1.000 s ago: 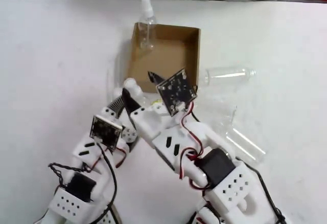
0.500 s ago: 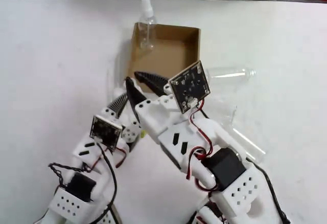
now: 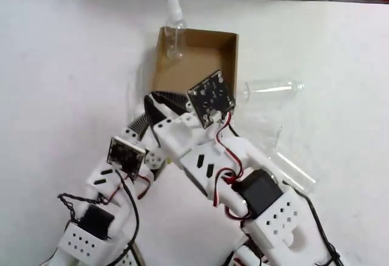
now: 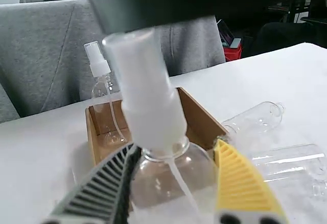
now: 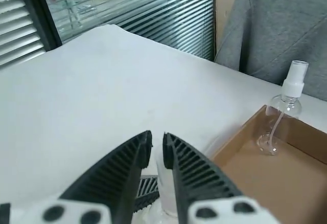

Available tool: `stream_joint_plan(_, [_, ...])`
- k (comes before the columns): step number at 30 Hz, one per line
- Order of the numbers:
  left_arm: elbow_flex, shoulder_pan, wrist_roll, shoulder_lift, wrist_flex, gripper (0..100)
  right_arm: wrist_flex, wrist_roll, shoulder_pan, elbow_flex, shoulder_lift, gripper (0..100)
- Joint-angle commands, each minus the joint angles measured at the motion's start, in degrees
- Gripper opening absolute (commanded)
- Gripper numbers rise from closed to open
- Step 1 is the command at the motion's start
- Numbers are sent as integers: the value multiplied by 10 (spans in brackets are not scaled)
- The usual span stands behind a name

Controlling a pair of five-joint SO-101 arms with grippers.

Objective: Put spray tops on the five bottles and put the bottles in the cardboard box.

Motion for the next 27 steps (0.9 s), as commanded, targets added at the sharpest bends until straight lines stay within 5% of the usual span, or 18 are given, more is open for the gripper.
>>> stream_joint_plan(1, [-3, 4, -3, -13, 1, 24, -4, 2, 17, -12, -7, 15])
stream_joint_plan(14, [-3, 4, -3, -13, 1, 24, 22, 1, 29, -52, -15, 15])
stream_joint_plan(27, [-3, -13, -4, -13, -4, 24, 94, 2, 252, 10, -123, 15])
